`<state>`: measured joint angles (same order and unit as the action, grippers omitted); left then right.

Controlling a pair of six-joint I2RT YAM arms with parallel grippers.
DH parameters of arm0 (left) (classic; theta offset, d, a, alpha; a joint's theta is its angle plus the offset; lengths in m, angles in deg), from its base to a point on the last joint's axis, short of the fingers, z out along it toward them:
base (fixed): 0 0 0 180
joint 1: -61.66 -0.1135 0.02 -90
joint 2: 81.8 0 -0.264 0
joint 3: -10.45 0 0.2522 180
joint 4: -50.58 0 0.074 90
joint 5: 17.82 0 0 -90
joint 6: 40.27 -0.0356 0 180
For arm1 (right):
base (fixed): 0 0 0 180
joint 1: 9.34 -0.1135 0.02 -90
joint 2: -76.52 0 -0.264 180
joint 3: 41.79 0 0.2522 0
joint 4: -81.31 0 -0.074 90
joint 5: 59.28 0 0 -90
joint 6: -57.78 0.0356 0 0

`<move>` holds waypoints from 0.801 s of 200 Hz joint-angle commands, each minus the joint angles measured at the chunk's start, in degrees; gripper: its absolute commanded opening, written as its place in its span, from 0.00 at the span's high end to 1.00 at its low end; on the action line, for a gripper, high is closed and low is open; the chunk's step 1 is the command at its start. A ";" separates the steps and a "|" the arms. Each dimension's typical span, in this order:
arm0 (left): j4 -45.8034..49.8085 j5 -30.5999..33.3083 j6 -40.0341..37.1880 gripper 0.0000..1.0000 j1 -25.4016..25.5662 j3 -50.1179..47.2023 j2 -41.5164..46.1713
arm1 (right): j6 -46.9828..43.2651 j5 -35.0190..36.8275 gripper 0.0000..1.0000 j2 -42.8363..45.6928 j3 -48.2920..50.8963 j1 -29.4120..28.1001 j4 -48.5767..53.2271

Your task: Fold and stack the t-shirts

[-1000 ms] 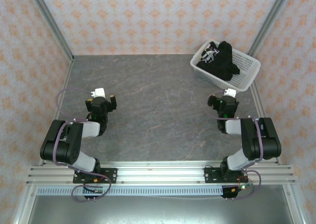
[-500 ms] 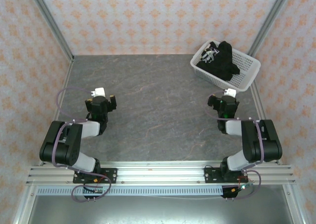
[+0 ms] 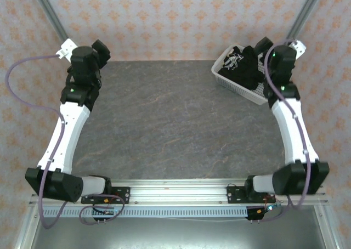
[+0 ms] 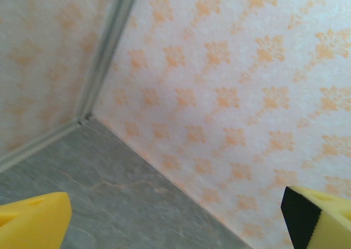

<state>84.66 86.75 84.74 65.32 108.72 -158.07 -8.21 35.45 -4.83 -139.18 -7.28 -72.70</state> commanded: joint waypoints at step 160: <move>16.31 -25.63 1.92 0.07 19.78 2.50 -1.28 | 6.90 -18.66 0.96 -58.89 -46.31 6.26 24.65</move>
<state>97.75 59.10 87.25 84.62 111.69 -162.85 -2.15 15.43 -67.14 -187.40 -1.16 -44.92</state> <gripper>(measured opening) 0.943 0.376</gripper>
